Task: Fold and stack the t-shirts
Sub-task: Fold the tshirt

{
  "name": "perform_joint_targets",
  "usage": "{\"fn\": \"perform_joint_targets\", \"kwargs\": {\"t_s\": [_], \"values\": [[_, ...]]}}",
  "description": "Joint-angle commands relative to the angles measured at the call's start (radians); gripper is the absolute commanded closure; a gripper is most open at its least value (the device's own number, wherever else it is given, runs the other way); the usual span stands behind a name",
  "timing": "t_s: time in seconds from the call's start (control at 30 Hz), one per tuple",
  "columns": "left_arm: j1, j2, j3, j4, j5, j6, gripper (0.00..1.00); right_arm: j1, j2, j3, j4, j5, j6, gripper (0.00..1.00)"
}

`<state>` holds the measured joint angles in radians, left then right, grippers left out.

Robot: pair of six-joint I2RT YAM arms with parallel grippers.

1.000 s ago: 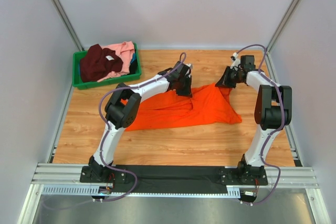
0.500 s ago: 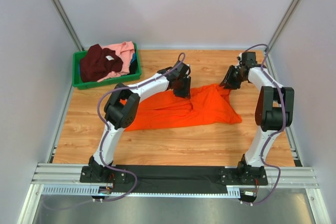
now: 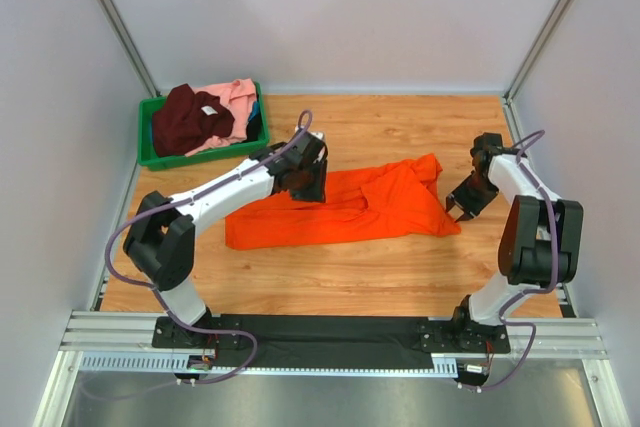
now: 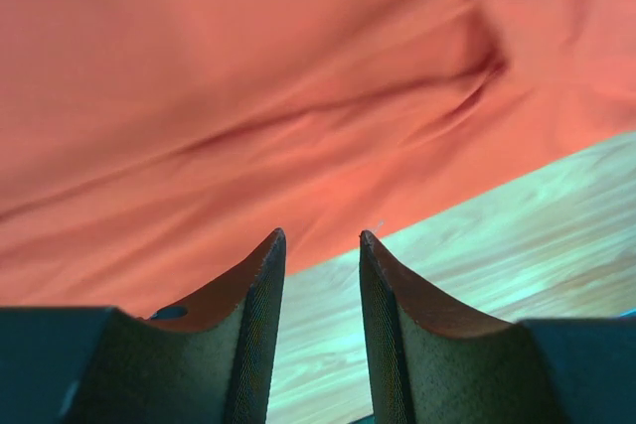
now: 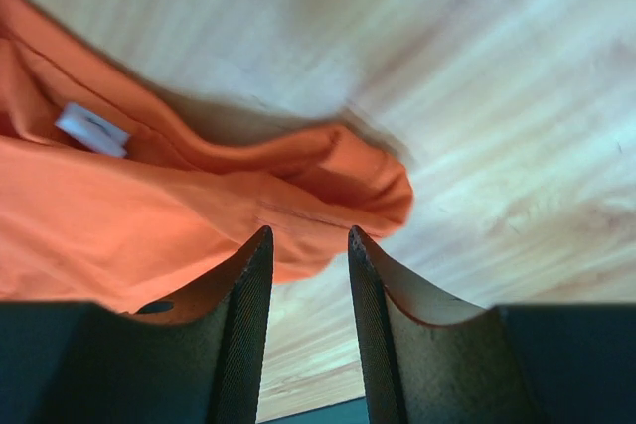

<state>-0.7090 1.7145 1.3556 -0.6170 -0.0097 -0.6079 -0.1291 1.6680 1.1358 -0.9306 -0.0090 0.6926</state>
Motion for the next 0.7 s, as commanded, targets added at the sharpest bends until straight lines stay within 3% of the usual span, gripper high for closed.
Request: {"fn": "perform_joint_targets", "kwargs": {"t_s": [0.0,0.23,0.5,0.6,0.63,0.67], "values": [[-0.004,-0.065,-0.134,0.000,-0.021,-0.024,0.57,0.005,-0.085,-0.042,-0.007,0.075,0.108,0.62],[-0.004,-0.099,-0.228,-0.003,-0.032,-0.049,0.57,0.003,-0.111,-0.096,0.004,0.126,0.153,0.62],[0.011,0.017,-0.239,-0.059,-0.096,-0.069,0.59,0.003,-0.036,-0.148,0.101,0.164,0.182,0.63],[0.014,0.049,-0.240,-0.101,-0.145,-0.084,0.59,0.000,-0.001,-0.140,0.124,0.245,0.180,0.72],[0.019,0.054,-0.243,-0.110,-0.157,-0.088,0.59,-0.001,0.007,-0.142,0.127,0.260,0.176,0.84],[0.029,0.057,-0.250,-0.119,-0.174,-0.101,0.59,-0.003,0.013,-0.143,0.144,0.274,0.168,0.88]]}}
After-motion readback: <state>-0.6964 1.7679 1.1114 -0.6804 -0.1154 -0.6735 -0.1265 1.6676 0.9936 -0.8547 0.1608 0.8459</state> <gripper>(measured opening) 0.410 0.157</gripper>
